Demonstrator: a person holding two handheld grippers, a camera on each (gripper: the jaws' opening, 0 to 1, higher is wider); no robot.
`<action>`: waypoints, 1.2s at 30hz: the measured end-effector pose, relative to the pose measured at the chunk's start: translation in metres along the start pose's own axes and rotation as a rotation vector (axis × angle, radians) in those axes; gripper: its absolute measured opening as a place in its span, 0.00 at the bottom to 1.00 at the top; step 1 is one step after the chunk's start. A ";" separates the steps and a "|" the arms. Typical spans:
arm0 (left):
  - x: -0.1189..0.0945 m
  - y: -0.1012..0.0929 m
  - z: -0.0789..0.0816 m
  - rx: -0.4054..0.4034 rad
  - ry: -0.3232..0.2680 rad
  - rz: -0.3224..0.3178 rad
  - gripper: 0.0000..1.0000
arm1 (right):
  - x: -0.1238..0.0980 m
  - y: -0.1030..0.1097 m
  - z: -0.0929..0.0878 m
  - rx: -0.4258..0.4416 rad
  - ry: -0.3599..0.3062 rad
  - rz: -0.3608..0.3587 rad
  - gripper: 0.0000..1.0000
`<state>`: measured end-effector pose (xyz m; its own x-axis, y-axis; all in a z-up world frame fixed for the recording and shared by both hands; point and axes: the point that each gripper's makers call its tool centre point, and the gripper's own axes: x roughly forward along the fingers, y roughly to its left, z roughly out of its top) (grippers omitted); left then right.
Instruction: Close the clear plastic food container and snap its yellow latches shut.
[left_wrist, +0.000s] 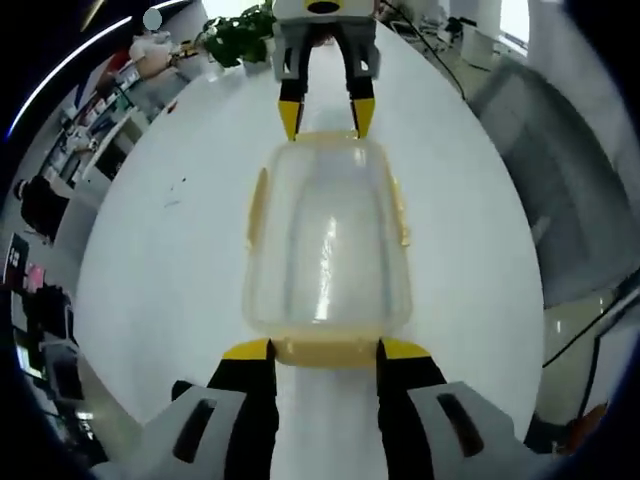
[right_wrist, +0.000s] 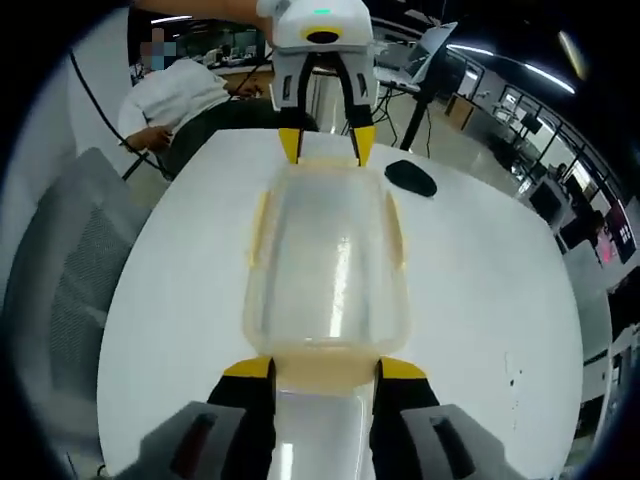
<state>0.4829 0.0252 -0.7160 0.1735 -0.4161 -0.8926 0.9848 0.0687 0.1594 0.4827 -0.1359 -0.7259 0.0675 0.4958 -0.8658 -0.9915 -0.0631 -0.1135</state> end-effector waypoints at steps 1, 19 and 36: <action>0.000 0.001 0.005 0.006 -0.003 0.011 0.36 | -0.003 -0.001 -0.003 -0.003 0.004 -0.006 0.34; 0.013 -0.001 0.047 0.008 -0.025 0.012 0.36 | -0.036 0.004 -0.035 -0.006 0.035 -0.017 0.34; 0.024 -0.001 0.076 0.023 -0.027 0.015 0.36 | -0.052 0.005 -0.063 0.005 0.047 -0.024 0.34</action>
<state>0.4858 -0.0543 -0.7056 0.1878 -0.4394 -0.8785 0.9817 0.0539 0.1828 0.4817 -0.2167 -0.7120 0.0966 0.4556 -0.8849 -0.9901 -0.0472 -0.1324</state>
